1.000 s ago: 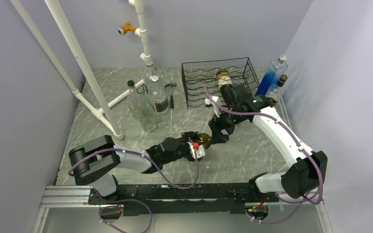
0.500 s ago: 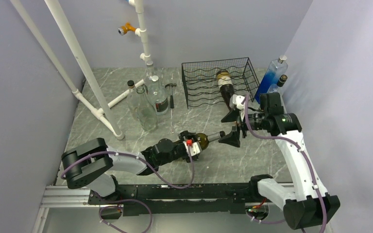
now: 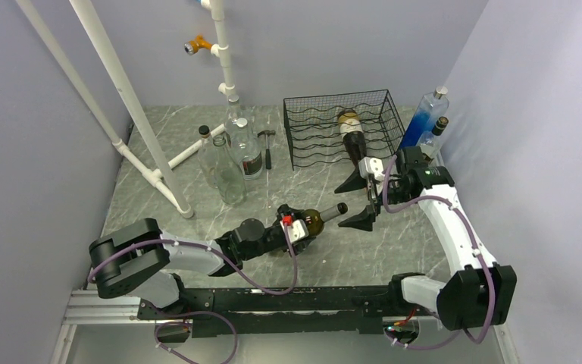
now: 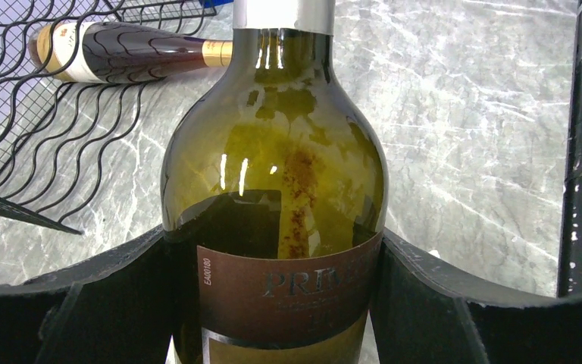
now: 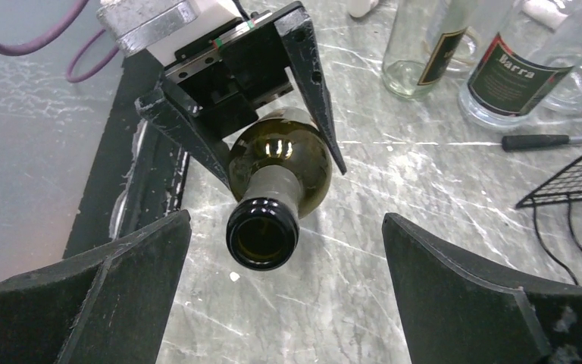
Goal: Take the wine bottle off the wine rack
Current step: Pick up the wine bottle from the wine rack.
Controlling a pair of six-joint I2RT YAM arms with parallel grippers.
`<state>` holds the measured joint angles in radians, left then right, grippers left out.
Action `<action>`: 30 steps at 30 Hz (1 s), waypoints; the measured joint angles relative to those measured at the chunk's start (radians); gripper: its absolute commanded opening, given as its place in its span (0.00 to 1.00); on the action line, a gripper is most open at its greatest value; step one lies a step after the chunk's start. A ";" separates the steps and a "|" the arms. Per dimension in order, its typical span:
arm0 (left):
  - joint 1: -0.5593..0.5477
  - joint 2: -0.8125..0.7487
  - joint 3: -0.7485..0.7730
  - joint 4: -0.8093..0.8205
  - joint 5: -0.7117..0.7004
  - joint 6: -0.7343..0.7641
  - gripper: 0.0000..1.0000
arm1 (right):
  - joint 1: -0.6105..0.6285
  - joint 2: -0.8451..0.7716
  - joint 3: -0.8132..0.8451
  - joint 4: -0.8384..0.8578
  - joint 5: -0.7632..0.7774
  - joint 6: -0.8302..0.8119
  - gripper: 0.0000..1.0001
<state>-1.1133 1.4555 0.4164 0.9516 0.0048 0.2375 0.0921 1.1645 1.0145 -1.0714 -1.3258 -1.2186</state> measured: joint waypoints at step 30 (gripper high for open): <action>-0.003 0.002 -0.002 0.053 0.056 -0.092 0.00 | 0.086 0.047 0.020 -0.130 -0.113 -0.169 0.14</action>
<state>-1.1164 1.4578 0.4149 1.0046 0.0608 0.1452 0.1783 1.2114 1.0348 -1.2011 -1.4387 -1.3876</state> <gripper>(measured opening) 0.793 0.324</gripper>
